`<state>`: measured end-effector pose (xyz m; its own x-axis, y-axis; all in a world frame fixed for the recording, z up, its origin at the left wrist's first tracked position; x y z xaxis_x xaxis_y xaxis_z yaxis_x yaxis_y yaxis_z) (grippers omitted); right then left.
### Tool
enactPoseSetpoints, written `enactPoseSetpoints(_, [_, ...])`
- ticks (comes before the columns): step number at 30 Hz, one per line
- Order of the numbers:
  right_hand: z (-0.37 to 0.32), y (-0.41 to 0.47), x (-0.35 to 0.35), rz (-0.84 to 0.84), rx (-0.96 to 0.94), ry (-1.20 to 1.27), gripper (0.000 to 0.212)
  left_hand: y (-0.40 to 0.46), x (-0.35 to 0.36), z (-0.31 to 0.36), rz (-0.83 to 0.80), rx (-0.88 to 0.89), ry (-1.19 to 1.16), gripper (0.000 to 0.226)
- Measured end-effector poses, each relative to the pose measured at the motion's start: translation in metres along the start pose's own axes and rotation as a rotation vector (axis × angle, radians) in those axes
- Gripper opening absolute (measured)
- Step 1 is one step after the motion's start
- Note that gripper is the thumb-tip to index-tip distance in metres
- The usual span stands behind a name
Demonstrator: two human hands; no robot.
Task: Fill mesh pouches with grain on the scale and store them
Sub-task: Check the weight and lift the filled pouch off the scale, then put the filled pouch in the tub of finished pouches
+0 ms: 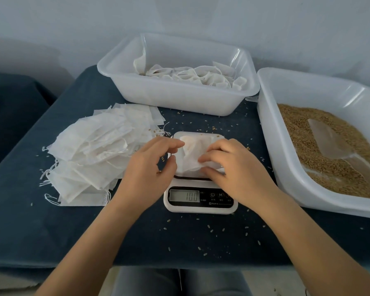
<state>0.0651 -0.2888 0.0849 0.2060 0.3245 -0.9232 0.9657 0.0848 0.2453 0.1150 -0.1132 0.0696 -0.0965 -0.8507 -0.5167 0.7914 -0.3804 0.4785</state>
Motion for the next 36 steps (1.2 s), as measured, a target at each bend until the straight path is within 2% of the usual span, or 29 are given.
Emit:
enactPoseSetpoints(6, [-0.007, 0.012, -0.014, -0.008, 0.025, -0.07, 0.021, 0.005, 0.002, -0.002, -0.044, -0.012, -0.017, 0.033])
enactPoseSetpoints(13, [-0.011, 0.059, -0.055, 0.041, 0.091, 0.002, 0.013, 0.034, 0.01, -0.005, -0.2, -0.102, -0.199, 0.05])
enactPoseSetpoints(16, [-0.011, 0.075, -0.073, -0.033, 0.091, 0.095, 0.007, 0.044, 0.013, -0.003, -0.251, -0.132, -0.291, 0.051])
enactPoseSetpoints(19, [-0.01, 0.087, -0.09, -0.094, 0.068, 0.168, 0.002, 0.05, 0.014, -0.005, -0.269, -0.22, -0.473, 0.043])
enactPoseSetpoints(22, [-0.008, 0.097, -0.101, -0.127, 0.055, 0.167, 0.006, 0.053, 0.015, -0.001, -0.251, -0.284, -0.647, 0.031])
enactPoseSetpoints(24, [-0.006, 0.104, -0.106, -0.153, 0.049, 0.135, 0.013, 0.055, 0.015, 0.004, -0.224, -0.302, -0.722, 0.032])
enactPoseSetpoints(28, [-0.01, 0.11, -0.118, -0.275, 0.003, 0.096, 0.025, 0.057, 0.014, 0.011, -0.215, -0.305, -0.76, 0.032])
enactPoseSetpoints(30, [-0.012, 0.113, -0.123, -0.341, -0.041, 0.001, 0.031, 0.059, 0.013, 0.014, -0.216, -0.299, -0.771, 0.032])
enactPoseSetpoints(33, [-0.017, 0.123, -0.127, -0.394, -0.127, -0.162, 0.023, 0.063, 0.013, 0.015, -0.194, -0.301, -0.791, 0.035])
enactPoseSetpoints(36, [-0.018, 0.136, -0.137, -0.434, -0.144, -0.15, 0.014, 0.068, 0.012, 0.012, -0.156, -0.317, -0.786, 0.04])
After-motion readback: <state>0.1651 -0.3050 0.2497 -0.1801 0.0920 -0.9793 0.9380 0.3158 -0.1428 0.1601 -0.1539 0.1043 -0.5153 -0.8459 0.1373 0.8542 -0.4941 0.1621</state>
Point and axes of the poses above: each hand's wrist, its own y-axis towards the middle knuckle, its own x-axis out of the palm, z = x × y, the point moved 2 cm from there along y, towards the middle knuckle, and after that the axes turned 1 degree about -y, right-handed, at the moved point
